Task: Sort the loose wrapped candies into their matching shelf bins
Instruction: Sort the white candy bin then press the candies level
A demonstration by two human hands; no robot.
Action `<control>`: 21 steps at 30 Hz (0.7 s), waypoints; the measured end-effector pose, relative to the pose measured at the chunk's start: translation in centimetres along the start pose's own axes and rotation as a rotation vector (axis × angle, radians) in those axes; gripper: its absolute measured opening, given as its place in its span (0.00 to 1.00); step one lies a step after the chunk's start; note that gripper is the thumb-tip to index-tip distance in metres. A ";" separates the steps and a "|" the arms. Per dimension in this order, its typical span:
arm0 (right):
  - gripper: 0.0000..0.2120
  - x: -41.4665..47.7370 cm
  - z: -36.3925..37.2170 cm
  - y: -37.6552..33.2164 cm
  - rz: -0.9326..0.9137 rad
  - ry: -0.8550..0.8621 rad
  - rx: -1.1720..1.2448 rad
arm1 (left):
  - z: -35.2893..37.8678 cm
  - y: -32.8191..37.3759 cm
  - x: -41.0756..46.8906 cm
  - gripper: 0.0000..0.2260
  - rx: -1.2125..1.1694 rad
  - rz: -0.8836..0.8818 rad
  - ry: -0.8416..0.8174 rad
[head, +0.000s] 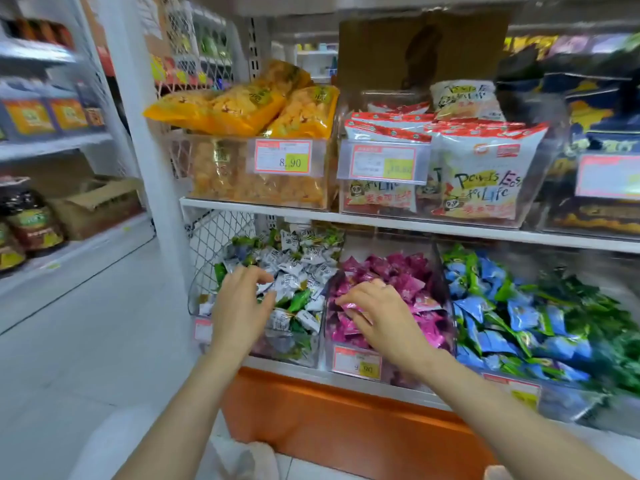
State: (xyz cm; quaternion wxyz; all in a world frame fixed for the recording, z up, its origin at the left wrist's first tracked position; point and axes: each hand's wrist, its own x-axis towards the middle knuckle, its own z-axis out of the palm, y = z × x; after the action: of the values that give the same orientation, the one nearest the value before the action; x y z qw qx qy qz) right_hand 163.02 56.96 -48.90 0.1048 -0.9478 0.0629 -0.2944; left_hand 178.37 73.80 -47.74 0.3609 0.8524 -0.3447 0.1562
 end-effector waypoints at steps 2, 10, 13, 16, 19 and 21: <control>0.08 2.6 1.1 -1.4 -0.011 -0.012 -0.040 | -0.5 -1.5 0.5 0.09 -0.010 -0.040 -0.059; 0.15 7.0 3.9 -2.4 -0.064 -0.148 -0.345 | 1.6 -2.8 1.4 0.13 0.206 0.125 -0.222; 0.18 7.4 4.5 -2.5 -0.082 -0.121 -0.369 | 2.2 -3.0 2.3 0.11 0.244 0.124 -0.189; 0.15 7.8 4.8 -2.4 -0.080 -0.119 -0.371 | 2.5 -3.1 3.3 0.10 0.263 0.122 -0.146; 0.06 8.2 4.2 -1.7 0.040 -0.173 -0.237 | 2.7 -3.4 4.1 0.10 0.217 0.082 -0.107; 0.05 8.3 3.8 -1.1 0.115 -0.165 -0.140 | 2.8 -3.2 4.2 0.08 0.162 0.076 -0.093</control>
State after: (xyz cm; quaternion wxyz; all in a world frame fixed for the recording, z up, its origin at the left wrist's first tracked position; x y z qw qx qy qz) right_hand 172.07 57.15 -47.16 0.0600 -0.9687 0.1286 -0.2037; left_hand 183.64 71.45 -49.14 0.2682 0.8715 -0.3792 0.1576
